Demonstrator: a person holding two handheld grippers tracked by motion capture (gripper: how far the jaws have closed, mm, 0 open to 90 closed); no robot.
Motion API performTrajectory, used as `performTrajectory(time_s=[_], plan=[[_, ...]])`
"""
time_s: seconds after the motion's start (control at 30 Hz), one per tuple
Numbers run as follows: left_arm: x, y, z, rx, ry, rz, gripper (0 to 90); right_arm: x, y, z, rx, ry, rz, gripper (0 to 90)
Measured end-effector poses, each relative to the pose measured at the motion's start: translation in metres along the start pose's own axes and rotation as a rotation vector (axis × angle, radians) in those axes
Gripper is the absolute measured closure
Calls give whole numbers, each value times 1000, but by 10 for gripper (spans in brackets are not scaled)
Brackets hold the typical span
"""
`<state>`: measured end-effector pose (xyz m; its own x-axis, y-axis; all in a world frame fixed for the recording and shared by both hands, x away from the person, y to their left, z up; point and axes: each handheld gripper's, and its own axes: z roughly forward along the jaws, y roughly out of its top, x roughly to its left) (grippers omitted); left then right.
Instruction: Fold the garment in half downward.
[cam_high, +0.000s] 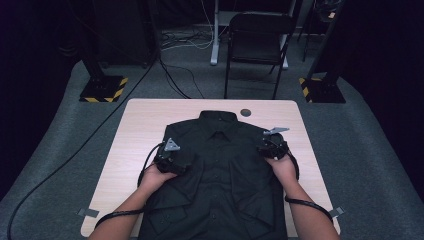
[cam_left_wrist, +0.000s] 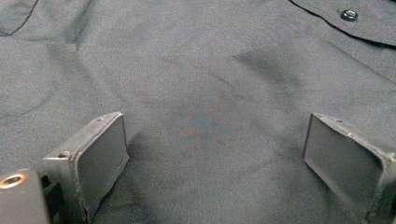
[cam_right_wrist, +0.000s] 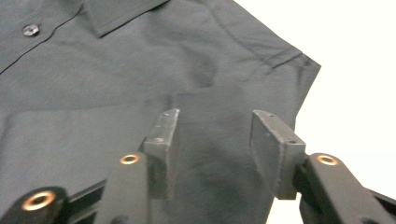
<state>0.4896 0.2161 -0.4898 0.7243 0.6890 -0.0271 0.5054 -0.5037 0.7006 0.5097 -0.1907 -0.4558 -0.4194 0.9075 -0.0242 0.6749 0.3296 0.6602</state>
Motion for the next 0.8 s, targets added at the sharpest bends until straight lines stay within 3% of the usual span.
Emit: performTrajectory(time_s=[0.4, 0.8], plan=[[0, 0, 0, 0, 0, -1, 62, -20, -1, 5, -11, -42, 77, 669], [0, 0, 0, -1, 0, -2, 64, -31, 1, 12, 23, -74, 143, 676]])
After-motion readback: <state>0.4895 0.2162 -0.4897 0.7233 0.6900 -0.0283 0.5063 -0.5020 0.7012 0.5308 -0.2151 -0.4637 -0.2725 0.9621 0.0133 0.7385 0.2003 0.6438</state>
